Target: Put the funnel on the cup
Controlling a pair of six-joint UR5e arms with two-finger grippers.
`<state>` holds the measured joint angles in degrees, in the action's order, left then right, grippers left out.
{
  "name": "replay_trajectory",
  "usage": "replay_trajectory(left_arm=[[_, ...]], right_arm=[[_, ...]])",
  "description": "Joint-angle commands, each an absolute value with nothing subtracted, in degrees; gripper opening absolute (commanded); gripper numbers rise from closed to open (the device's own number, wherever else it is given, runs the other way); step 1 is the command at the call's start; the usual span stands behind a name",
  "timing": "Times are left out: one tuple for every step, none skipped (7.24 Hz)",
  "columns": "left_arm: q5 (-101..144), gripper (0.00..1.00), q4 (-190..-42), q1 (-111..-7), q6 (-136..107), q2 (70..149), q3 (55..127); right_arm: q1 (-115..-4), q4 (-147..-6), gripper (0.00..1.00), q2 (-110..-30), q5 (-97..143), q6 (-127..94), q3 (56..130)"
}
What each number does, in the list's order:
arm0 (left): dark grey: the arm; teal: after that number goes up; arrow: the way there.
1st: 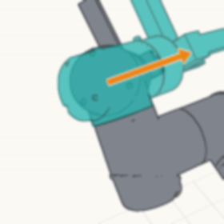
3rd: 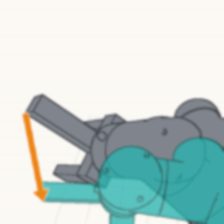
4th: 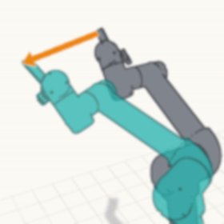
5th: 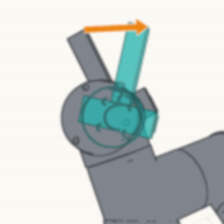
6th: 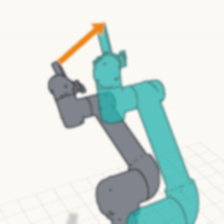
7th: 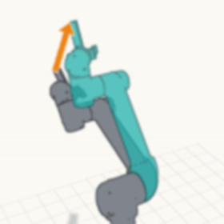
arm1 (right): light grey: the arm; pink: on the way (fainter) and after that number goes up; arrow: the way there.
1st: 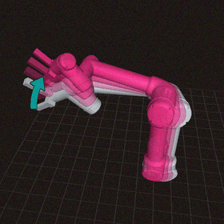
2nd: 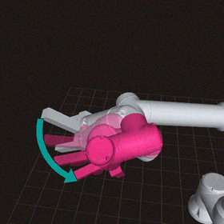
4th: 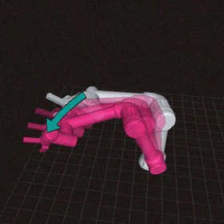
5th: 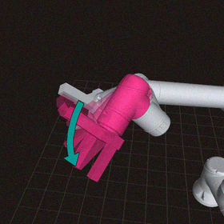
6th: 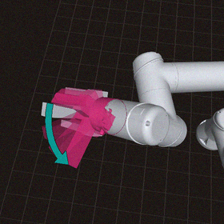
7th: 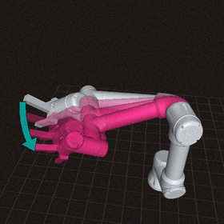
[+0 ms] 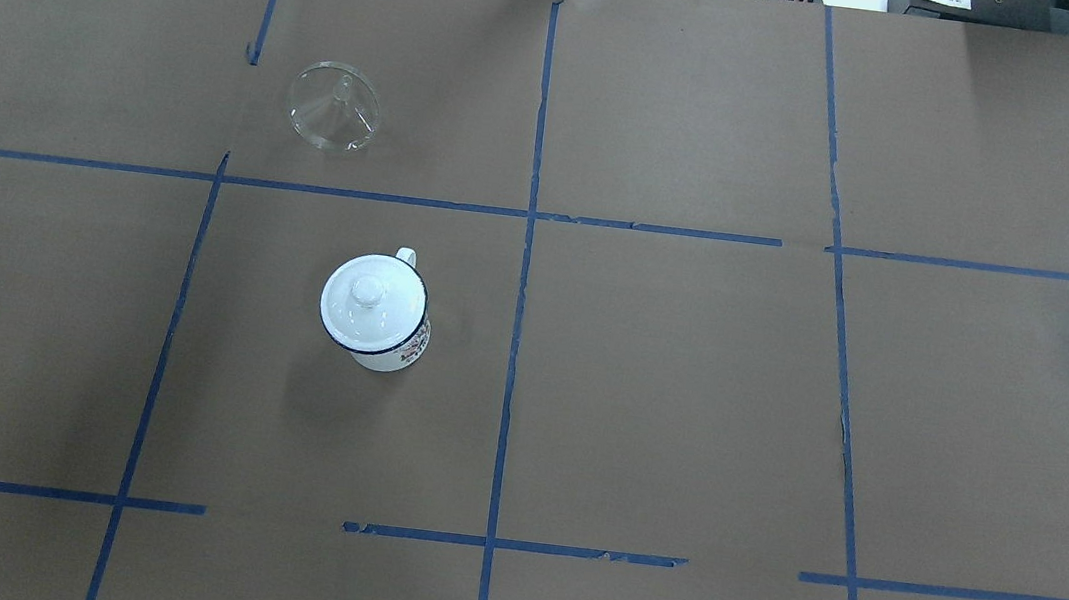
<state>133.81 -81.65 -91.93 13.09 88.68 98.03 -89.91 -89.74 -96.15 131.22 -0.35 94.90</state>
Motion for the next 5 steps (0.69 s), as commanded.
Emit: replay_trajectory(left_arm=[[133.86, 1.0, -81.74, -91.85, 13.27, 88.77, 97.74], [133.51, 1.0, -82.0, -91.85, 12.92, 89.2, 97.82], [133.42, 1.0, -82.09, -91.85, 12.92, 90.43, 98.34], [132.29, 1.0, -81.83, -91.85, 12.83, 94.88, 98.18], [130.54, 1.0, -81.74, -91.67, 8.31, 97.44, 98.78]], right_arm=[[-89.91, -89.74, 1.0, -96.15, 131.22, -0.35, 94.92], [-89.91, -89.74, 1.0, -96.15, 131.22, -0.35, 94.92], [-89.91, -89.74, 1.0, -96.15, 131.22, -0.35, 94.92], [-89.91, -89.74, 1.0, -96.15, 131.22, -0.35, 94.92], [-89.91, -89.74, 1.0, -96.15, 131.22, -0.35, 94.92]])
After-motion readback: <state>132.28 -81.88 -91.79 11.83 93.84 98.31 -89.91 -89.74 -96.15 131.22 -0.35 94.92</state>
